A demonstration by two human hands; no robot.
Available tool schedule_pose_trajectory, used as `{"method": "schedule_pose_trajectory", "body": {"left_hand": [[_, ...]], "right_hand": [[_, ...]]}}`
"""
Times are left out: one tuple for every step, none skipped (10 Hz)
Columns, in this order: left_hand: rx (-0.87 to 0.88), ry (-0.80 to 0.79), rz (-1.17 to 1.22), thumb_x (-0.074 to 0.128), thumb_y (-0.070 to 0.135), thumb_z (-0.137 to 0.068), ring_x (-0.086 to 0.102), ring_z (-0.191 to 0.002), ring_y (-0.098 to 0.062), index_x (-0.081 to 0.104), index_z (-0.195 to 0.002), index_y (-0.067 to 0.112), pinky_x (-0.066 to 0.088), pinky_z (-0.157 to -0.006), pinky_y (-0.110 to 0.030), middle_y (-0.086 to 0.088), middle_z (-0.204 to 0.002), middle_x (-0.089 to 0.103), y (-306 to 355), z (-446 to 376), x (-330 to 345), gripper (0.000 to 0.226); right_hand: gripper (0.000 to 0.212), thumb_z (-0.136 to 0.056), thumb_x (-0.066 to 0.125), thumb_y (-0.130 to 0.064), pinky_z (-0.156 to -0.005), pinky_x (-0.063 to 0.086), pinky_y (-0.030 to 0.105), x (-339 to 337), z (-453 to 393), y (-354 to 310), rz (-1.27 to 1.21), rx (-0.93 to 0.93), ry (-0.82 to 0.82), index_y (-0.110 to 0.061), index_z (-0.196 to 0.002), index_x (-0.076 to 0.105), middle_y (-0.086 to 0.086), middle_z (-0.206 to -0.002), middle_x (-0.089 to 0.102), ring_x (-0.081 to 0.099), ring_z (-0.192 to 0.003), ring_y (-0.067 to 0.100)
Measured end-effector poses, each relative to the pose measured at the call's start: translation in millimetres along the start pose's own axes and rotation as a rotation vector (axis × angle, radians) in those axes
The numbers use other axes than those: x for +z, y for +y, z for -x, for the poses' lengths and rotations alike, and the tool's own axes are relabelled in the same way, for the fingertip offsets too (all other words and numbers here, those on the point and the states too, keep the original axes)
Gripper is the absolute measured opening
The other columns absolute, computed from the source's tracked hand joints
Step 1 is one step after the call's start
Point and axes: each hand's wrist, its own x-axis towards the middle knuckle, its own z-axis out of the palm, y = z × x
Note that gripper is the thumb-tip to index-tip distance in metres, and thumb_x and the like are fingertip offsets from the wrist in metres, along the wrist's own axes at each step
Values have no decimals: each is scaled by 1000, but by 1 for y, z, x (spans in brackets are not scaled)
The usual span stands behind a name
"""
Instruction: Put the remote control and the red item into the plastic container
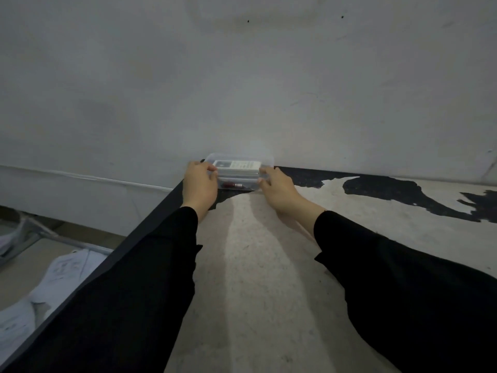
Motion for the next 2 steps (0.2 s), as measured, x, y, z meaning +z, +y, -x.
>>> {"method": "schedule_pose_trajectory", "body": {"left_hand": [[178, 53, -174, 50, 15, -91, 47, -120, -35, 60, -115, 7, 35, -102, -41, -20, -127, 51, 5, 8, -1, 28], [248, -2, -232, 54, 16, -88, 40, -128, -36, 57, -121, 7, 30, -109, -45, -21, -134, 48, 20, 18, -9, 35]], "right_hand": [[44, -97, 40, -20, -90, 37, 27, -18, 16, -1, 19, -30, -28, -14, -141, 35, 13, -140, 47, 47, -120, 28], [50, -95, 45, -19, -101, 36, 33, -45, 34, 2, 64, 11, -27, -9, -142, 31, 15, -144, 44, 42, -130, 31]]}}
